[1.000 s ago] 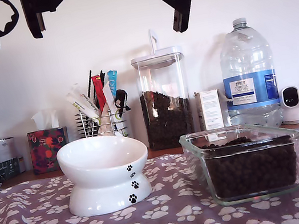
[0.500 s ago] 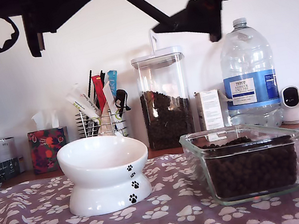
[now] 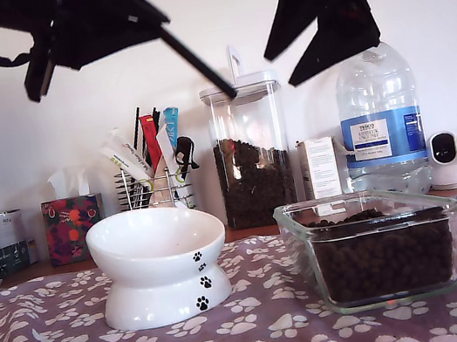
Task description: Measure one spoon of cat food and pour it into the food bowl
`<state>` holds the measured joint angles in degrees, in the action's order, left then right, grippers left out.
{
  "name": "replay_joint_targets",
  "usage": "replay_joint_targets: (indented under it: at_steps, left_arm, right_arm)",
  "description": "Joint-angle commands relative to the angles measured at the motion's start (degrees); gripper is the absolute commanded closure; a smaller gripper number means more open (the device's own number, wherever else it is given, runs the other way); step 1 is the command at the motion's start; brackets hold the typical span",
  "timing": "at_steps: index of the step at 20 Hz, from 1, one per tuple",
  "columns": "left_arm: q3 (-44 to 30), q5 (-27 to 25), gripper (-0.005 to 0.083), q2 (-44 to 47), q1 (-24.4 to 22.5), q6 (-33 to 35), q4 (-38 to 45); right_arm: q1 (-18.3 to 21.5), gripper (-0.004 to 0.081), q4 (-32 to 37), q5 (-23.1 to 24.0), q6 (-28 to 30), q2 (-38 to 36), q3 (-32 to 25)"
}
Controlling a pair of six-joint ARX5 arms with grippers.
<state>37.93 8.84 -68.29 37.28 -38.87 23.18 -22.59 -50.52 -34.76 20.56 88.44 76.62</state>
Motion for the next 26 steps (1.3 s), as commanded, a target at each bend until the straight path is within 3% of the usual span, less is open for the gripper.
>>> replay_joint_targets:
  at_steps: [1,5,10,16,22,26]
  left_arm:
    - [3.13,-0.37,0.0795,-2.21,-1.31,-3.06,-4.85]
    - [10.88,1.42,0.0795,-8.92,-3.56,-11.23,-13.18]
    - [17.44,6.43,0.0795,-15.23,-4.55,-17.38,-19.41]
    - [19.54,11.13,0.0795,-16.46,-7.61,-22.32,-21.42]
    - [19.54,18.16,0.0795,-16.46,-10.19,-24.17,-20.06]
    - [19.54,22.14,0.0795,-16.46,-10.93,-25.83,-18.51]
  right_arm:
    - [-3.85,0.0374,-0.57,17.94,-0.79,-1.51,-0.02]
    - [-12.57,0.0377,2.1,34.1,-2.67,-1.51,-0.02]
    - [-17.68,0.0389,10.97,41.62,-4.13,-1.51,-0.02]
    - [-18.08,0.039,17.0,38.82,0.24,-1.51,-0.02]
    - [-18.08,0.04,17.11,30.56,4.83,-1.38,-0.02]
    - [-18.08,0.04,15.8,30.23,7.82,-1.38,-0.02]
